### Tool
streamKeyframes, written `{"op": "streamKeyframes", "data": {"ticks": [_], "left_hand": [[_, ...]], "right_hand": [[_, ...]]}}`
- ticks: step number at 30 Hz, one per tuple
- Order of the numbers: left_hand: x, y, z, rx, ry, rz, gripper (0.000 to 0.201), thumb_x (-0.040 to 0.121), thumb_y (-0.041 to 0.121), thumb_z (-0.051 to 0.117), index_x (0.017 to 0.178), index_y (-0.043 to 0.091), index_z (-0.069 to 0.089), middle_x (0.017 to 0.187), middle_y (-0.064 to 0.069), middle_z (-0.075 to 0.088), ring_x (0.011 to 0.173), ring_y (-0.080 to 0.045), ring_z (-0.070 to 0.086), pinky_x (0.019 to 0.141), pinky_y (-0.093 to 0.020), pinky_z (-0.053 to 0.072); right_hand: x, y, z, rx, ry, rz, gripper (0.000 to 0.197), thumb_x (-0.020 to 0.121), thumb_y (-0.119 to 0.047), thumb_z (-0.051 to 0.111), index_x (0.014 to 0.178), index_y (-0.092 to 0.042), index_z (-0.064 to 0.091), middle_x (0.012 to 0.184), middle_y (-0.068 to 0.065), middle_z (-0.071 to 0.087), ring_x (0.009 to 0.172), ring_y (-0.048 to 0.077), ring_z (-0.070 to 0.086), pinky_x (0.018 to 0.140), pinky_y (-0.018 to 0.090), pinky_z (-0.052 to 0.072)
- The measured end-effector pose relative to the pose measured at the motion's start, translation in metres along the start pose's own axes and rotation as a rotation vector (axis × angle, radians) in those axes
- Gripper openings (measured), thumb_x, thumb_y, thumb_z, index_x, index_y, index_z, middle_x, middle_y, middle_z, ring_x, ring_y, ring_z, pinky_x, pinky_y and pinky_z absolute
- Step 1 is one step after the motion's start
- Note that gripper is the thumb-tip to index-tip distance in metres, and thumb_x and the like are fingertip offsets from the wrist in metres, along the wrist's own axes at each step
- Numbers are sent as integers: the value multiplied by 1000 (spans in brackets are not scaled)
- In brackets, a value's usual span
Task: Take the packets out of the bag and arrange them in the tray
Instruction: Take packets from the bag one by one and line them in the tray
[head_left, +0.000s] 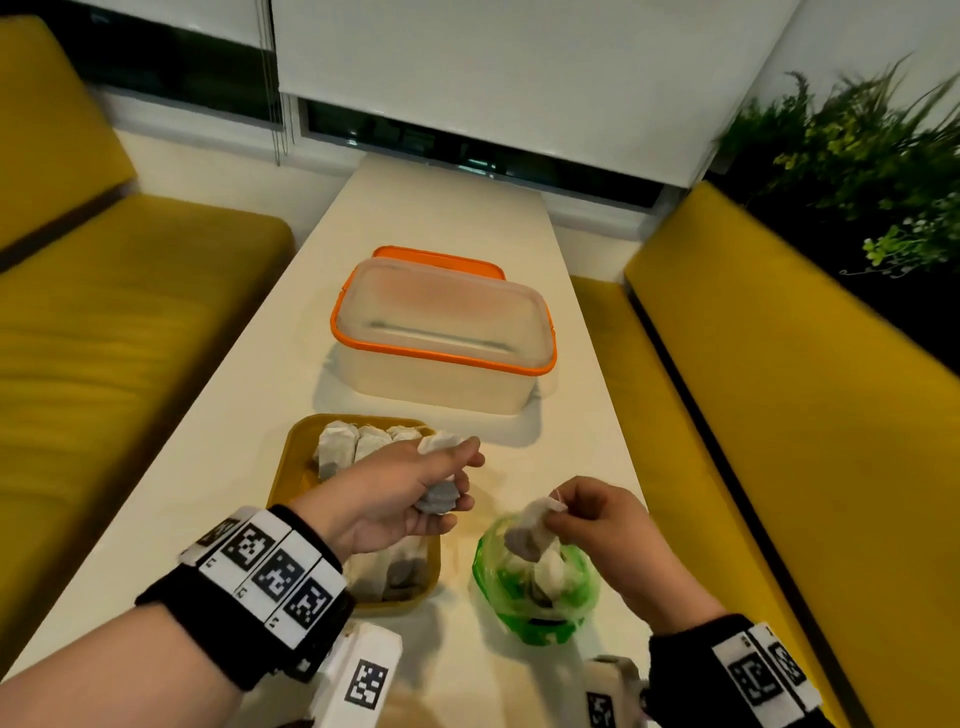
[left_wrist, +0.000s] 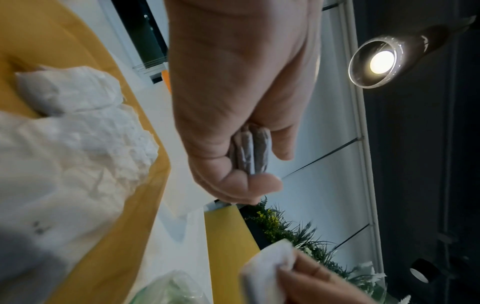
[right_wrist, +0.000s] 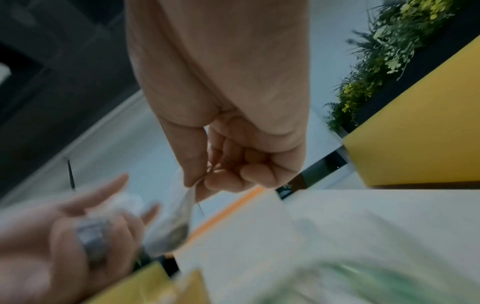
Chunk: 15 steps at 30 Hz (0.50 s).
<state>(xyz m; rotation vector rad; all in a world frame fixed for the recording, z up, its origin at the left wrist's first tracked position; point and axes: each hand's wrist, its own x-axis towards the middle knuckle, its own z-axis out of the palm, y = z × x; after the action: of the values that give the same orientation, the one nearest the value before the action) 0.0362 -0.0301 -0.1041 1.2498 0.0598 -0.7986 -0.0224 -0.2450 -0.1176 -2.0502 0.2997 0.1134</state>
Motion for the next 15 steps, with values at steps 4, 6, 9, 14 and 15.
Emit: {"op": "streamKeyframes", "data": {"ticks": [4,6,9,14,15], "left_hand": [[-12,8,-2,72,-179,-60,64,69,39,68,120,2,56,93,-10,62,86,-21,65,65,-26,56],[-17,9,-2,108,-307,-85,54,68,34,76,112,8,57,84,-5,67,87,-19,66,69,-27,56],[-20,8,0,63,-393,-65,28,75,9,74,100,11,60,74,-1,66,86,-18,66,70,-28,57],[-20,-1,3,13,-300,-68,16,89,-4,52,99,5,60,79,-8,64,77,-22,66,57,-27,54],[-21,-3,1,1,-277,-69,17,89,-4,51,100,5,60,79,-8,66,77,-22,66,53,-26,53]], "right_hand": [[-15,-53,8,172,-161,-108,12,81,6,65,76,-5,63,73,12,65,68,19,57,68,31,46],[-15,-73,19,90,-166,-197,7,80,4,66,79,-2,63,74,17,66,69,19,59,69,32,48],[-15,-84,37,-54,-63,-260,12,79,-2,68,74,-11,62,72,16,64,65,16,56,63,28,46],[-24,-69,27,-186,85,-191,19,76,-11,74,73,-25,61,67,-6,61,62,8,54,62,24,45],[-25,-60,20,-297,139,-158,22,76,-12,73,70,-28,60,68,-7,61,65,9,56,62,23,46]]}}
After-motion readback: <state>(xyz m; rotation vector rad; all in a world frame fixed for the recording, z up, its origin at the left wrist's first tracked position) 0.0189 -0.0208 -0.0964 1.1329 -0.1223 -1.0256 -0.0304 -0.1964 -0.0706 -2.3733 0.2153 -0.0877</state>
